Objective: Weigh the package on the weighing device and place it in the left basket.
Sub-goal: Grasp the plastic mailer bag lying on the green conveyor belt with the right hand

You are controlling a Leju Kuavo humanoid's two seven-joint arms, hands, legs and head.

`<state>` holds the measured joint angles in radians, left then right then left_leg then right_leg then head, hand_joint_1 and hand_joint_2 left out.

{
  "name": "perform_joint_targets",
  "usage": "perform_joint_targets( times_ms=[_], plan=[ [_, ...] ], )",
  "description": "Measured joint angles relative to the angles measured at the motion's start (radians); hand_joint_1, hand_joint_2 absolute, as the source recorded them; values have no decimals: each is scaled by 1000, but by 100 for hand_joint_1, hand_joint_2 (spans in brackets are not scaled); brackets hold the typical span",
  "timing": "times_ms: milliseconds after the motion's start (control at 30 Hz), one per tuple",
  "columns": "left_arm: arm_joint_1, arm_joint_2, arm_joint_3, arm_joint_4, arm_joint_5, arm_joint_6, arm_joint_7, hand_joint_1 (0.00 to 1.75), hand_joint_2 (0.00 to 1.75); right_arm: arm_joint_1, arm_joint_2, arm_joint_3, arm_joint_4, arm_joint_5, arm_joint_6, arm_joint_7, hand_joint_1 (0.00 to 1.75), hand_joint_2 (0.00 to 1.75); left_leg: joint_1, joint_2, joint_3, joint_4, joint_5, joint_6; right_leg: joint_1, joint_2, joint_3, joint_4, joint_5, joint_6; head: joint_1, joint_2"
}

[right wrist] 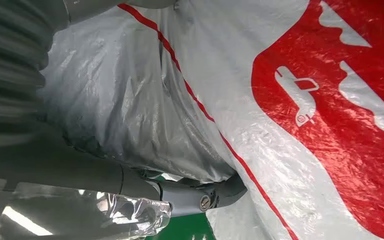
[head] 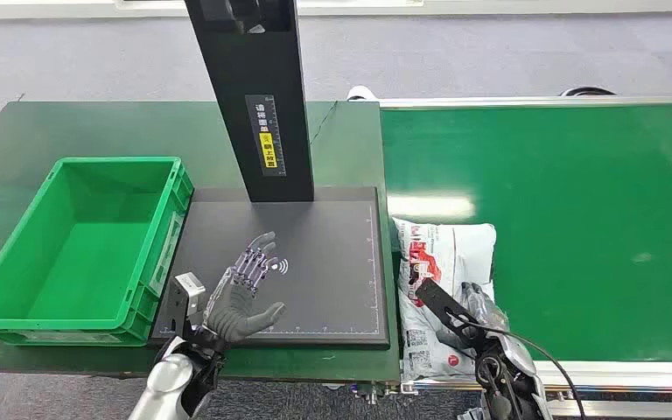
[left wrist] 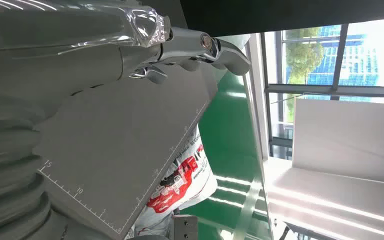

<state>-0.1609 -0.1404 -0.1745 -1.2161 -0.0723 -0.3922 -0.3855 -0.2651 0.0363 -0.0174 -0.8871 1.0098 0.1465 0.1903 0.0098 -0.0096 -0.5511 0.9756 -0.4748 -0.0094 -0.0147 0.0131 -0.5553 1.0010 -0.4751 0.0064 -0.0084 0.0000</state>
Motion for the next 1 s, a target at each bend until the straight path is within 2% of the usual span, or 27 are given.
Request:
perform_joint_targets(
  times_ms=[133,167,267,300,667,1000],
  plan=[
    [0,0,0,0,0,0,1,0,175,-2,-1,6,5,-1,0,-3,0,175,0,0,1,0,0,0,0,0,1,0,0,0,0,0],
    [0,0,0,0,0,0,1,0,175,-3,-1,7,7,-1,0,-3,11,175,0,0,1,0,0,0,0,0,1,0,0,0,0,0],
    [0,0,0,0,0,0,1,0,175,-3,-1,12,10,-3,1,-5,140,175,0,0,2,0,0,0,0,0,2,0,0,0,0,0],
    [0,0,0,0,0,0,1,0,175,-3,-1,14,11,-4,2,-7,173,175,0,0,2,0,0,0,0,0,2,0,0,0,0,0],
    [0,0,0,0,0,0,-2,0,175,-28,-14,39,25,-55,6,-59,175,175,0,0,4,0,0,0,0,0,4,0,0,0,0,0],
    [13,0,5,-1,-2,-4,-13,0,175,1,-18,75,-14,-214,16,-198,175,175,0,0,0,0,0,0,0,0,1,0,0,0,0,0]
  ],
)
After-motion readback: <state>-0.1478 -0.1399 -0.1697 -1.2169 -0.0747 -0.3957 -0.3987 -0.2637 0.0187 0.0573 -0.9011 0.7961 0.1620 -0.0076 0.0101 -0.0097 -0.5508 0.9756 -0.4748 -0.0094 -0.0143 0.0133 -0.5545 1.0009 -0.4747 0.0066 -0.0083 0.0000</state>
